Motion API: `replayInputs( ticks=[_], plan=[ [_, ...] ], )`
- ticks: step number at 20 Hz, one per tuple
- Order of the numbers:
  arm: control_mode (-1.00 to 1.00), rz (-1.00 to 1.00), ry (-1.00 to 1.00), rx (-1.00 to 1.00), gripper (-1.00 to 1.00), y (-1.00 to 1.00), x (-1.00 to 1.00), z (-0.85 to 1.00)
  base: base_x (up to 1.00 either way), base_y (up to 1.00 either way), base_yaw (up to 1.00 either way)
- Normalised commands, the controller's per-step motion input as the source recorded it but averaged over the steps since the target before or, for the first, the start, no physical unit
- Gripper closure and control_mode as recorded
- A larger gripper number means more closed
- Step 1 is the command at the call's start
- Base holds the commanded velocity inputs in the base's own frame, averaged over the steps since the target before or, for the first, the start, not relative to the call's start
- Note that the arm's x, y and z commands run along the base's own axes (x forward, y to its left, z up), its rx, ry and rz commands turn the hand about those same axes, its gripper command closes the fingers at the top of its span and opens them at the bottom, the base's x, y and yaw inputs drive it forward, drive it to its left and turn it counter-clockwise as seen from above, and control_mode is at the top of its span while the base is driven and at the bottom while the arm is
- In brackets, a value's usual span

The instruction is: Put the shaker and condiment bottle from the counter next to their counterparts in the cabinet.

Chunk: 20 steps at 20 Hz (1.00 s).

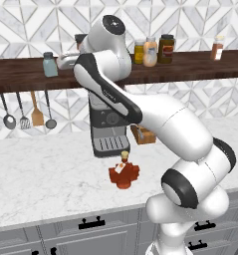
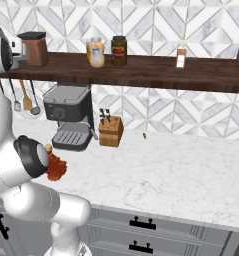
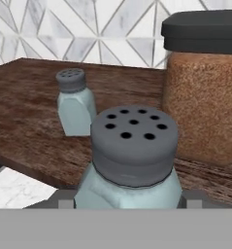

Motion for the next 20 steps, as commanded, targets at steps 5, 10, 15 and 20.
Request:
replayInputs(
  ticks=[5,10,15,20],
  plan=[
    [-1.0,0.0,-0.03,0.0,1.0,0.01,0.01,-0.01,0.0,0.0,0.0],
    [-1.0,0.0,-0.02,0.0,1.0,0.0,0.03,-0.13,0.0,0.0,0.0],
    [-1.0,0.0,-0.08,0.0,1.0,0.0,0.09,-0.07,0.0,0.0,0.0],
    [-1.0,0.0,-0.02,0.0,1.0,0.0,0.12,0.0,0.0,0.0,0.0]
  ],
)
